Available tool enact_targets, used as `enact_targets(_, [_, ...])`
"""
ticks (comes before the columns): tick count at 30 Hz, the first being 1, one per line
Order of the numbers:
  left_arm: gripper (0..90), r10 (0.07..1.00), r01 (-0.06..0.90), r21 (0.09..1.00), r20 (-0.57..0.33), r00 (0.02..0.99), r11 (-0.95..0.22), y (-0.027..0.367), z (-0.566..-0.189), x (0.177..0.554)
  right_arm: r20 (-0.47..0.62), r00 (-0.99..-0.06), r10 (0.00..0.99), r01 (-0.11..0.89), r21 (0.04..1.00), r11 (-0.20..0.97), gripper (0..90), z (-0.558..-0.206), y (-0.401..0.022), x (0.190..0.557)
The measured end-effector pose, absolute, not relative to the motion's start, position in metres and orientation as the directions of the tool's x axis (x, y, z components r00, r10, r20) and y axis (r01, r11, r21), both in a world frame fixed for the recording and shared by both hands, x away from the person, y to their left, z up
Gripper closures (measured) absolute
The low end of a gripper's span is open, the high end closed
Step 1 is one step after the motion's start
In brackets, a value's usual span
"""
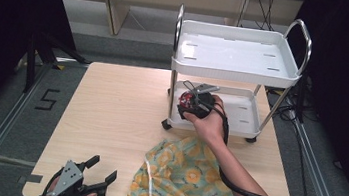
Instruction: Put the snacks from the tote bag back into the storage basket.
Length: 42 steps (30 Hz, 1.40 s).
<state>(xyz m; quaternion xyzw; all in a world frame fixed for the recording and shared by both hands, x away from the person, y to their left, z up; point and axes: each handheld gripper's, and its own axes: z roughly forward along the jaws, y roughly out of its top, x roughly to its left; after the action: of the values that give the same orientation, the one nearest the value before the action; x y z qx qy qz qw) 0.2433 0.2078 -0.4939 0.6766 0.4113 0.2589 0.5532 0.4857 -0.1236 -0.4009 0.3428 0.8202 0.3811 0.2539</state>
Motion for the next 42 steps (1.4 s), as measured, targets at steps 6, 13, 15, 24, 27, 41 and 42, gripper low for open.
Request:
enact_targets(6, [21.4, 0.843, 0.271, 0.961, -0.105, 0.528, -0.049, 0.208, -0.494, 0.243, -0.119, -0.616, 0.779, 0.417, 0.789, 0.451, 26.4, -0.401, -0.121, 0.486])
enact_targets(13, [21.4, 0.843, 0.271, 0.961, -0.106, 0.528, -0.049, 0.208, -0.494, 0.243, -0.158, -0.632, 0.759, 0.378, 0.792, 0.480, 26.4, -0.402, -0.123, 0.490])
enact_targets(15, [21.4, 0.844, 0.271, 0.961, -0.106, 0.526, -0.049, 0.208, -0.494, 0.243, -0.134, -0.631, 0.764, 0.391, 0.796, 0.462, 26.4, -0.402, -0.122, 0.490])
enact_targets(24, [21.4, 0.843, 0.272, 0.961, -0.105, 0.527, -0.050, 0.208, -0.494, 0.243, -0.097, -0.615, 0.783, 0.441, 0.781, 0.443, 26.4, -0.403, -0.116, 0.489])
enact_targets(27, [21.4, 0.843, 0.272, 0.961, -0.105, 0.527, -0.051, 0.208, -0.494, 0.243, -0.130, -0.642, 0.756, 0.392, 0.792, 0.469, 26.4, -0.405, -0.116, 0.494])
enact_targets(41, [21.4, 0.843, 0.273, 0.961, -0.104, 0.527, -0.052, 0.208, -0.494, 0.243, -0.105, -0.664, 0.740, 0.425, 0.762, 0.489, 26.4, -0.414, -0.114, 0.499])
enact_targets(42, [21.4, 0.843, 0.273, 0.961, -0.104, 0.527, -0.052, 0.208, -0.494, 0.243, -0.100, -0.657, 0.747, 0.431, 0.763, 0.482, 26.4, -0.415, -0.113, 0.498])
